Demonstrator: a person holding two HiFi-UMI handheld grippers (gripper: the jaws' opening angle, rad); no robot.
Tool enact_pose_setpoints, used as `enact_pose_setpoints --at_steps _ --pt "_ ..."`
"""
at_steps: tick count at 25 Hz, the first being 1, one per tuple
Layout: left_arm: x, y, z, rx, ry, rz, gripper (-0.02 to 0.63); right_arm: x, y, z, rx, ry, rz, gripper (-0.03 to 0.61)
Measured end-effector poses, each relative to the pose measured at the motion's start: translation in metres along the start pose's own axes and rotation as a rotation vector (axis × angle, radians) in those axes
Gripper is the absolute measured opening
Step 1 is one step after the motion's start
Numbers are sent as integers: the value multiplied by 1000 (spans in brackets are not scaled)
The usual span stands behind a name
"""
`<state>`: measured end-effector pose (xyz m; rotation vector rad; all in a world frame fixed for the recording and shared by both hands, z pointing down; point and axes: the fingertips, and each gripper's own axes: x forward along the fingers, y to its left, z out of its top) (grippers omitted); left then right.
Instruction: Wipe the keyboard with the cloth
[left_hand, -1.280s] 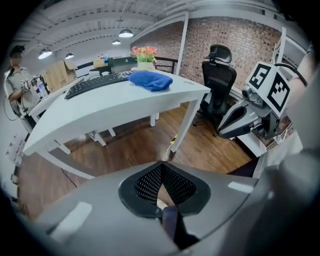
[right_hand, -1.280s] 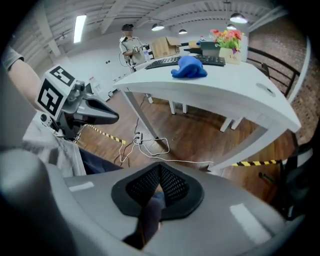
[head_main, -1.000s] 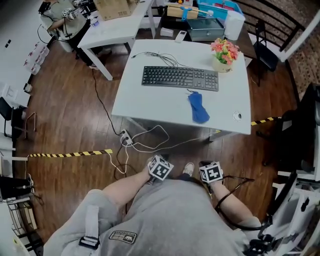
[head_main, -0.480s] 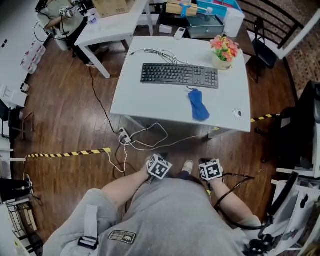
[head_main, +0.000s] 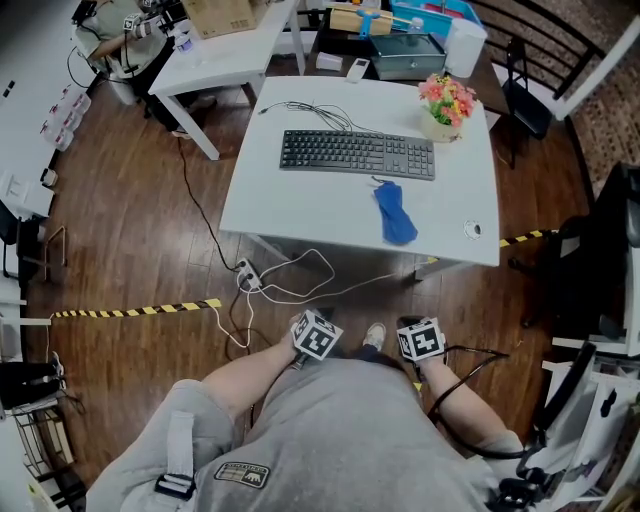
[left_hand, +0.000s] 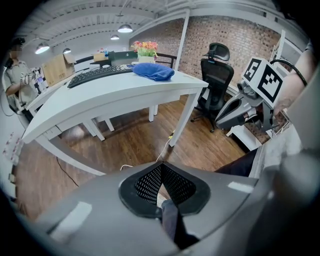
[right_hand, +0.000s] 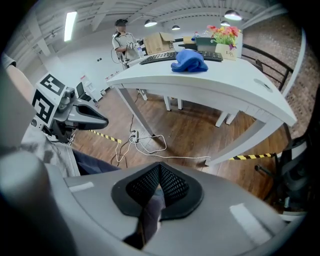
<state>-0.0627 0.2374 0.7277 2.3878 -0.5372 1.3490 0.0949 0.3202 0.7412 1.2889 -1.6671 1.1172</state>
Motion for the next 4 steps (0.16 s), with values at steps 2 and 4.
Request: enact_pose_setpoints --at_steps 2,4 --pt "1 1 1 -3 -1 4 -6 0 -1 1 -2 -1 0 6" --pt "2 4 3 -6 -3 10 -6 1 -2 2 -4 -3 0 6"
